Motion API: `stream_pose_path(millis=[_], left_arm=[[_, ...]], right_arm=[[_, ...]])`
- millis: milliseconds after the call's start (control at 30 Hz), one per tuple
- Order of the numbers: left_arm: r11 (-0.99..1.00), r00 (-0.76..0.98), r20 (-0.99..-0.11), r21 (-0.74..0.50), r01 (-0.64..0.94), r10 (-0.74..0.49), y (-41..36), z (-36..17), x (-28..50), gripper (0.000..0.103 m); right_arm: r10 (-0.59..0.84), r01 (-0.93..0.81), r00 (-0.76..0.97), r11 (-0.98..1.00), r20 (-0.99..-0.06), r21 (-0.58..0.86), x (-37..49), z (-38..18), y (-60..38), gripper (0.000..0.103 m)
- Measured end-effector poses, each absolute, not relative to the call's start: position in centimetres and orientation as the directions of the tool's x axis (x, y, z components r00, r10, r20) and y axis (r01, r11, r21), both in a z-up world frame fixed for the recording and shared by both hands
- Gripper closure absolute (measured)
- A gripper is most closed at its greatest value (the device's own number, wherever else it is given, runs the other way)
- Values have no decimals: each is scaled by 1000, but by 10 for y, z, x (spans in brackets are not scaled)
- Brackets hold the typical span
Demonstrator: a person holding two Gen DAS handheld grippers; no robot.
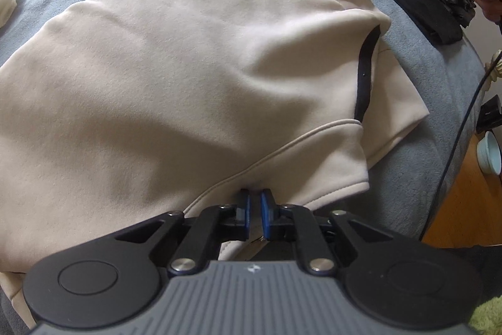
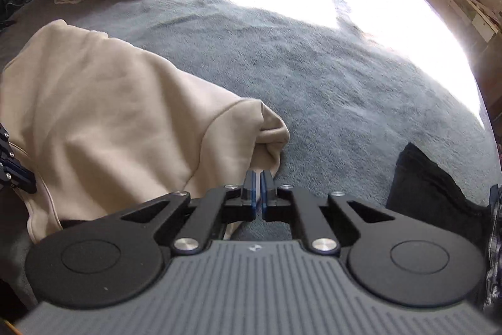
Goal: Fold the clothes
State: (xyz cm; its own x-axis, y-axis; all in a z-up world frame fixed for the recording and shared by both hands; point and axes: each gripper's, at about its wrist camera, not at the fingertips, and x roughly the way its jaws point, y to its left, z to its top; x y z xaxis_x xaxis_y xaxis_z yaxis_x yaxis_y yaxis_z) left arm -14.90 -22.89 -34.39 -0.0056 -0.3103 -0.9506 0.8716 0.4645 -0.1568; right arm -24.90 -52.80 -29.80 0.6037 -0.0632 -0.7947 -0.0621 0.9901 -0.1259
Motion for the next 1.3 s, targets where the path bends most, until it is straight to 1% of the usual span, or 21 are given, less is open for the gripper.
stream_pose_path(millis=[67, 200, 233, 333, 467, 500, 567, 633, 667, 700, 733, 767, 833, 867, 900, 967, 1033, 1133, 1200, 1267, 1300], left_arm=[[469, 1, -954, -146, 871, -298, -230, -344, -150, 93], [480, 7, -957, -140, 866, -291, -228, -344, -152, 93], [480, 9, -957, -138, 866, -291, -227, -344, -152, 93], [475, 18, -958, -126, 871, -286, -226, -344, -154, 93], [478, 28, -960, -114, 871, -278, -222, -343, -156, 93], [478, 31, -960, -110, 871, -278, -221, -343, -156, 93], [477, 37, -960, -103, 873, -276, -219, -343, -158, 93], [472, 47, -960, -93, 877, -277, -217, -342, -160, 93], [470, 53, -959, -88, 878, -277, -215, -342, -161, 93], [469, 59, -959, -82, 880, -278, -213, -341, -162, 93], [468, 65, -958, -76, 880, -279, -212, -341, -163, 93], [468, 70, -958, -71, 881, -278, -211, -340, -164, 93], [467, 82, -957, -61, 882, -279, -206, -339, -166, 94], [466, 87, -956, -56, 883, -281, -204, -339, -166, 94], [464, 93, -954, -52, 884, -285, -201, -338, -167, 94], [460, 102, -951, -47, 887, -293, -195, -337, -168, 94], [459, 105, -947, -48, 887, -302, -189, -336, -168, 94], [455, 105, -939, -59, 889, -327, -177, -335, -166, 94], [448, 106, -935, -61, 892, -339, -172, -333, -164, 94], [440, 108, -930, -62, 896, -350, -172, -331, -158, 94], [434, 110, -928, -60, 899, -357, -171, -329, -156, 94]], right_arm=[[9, -148, 655, 982, -755, -117, -226, -295, -513, 100], [53, -236, 679, 960, -732, -150, -189, -318, -507, 101], [33, -229, 654, 961, -755, -156, -182, -331, -515, 102], [81, -195, 599, 980, -796, -47, -174, -369, -557, 103], [84, -80, 656, 996, -750, 41, -180, -335, -575, 103], [83, -53, 670, 997, -738, 64, -182, -326, -579, 99], [114, -34, 687, 992, -717, 124, -187, -313, -590, 99], [153, -118, 686, 988, -711, 98, -189, -312, -585, 99], [173, -161, 668, 983, -724, 87, -185, -320, -582, 99], [157, -176, 654, 983, -740, 53, -178, -334, -582, 100], [140, -191, 641, 981, -755, 20, -172, -349, -582, 103], [124, -205, 628, 979, -768, -11, -166, -363, -582, 103], [172, -183, 650, 981, -740, 67, -158, -375, -593, 103], [173, -179, 653, 981, -737, 71, -155, -373, -594, 103], [136, -167, 660, 985, -739, 32, -155, -368, -592, 103], [63, -141, 671, 989, -739, -44, -156, -357, -590, 99], [75, -110, 681, 994, -728, 0, -168, -334, -602, 99], [201, -221, 690, 973, -696, 62, -199, -302, -596, 99], [308, -350, 624, 932, -718, 96, -220, -296, -575, 99], [289, -414, 542, 909, -789, 48, -234, -317, -557, 102], [208, -401, 507, 916, -836, -15, -237, -334, -555, 102]])
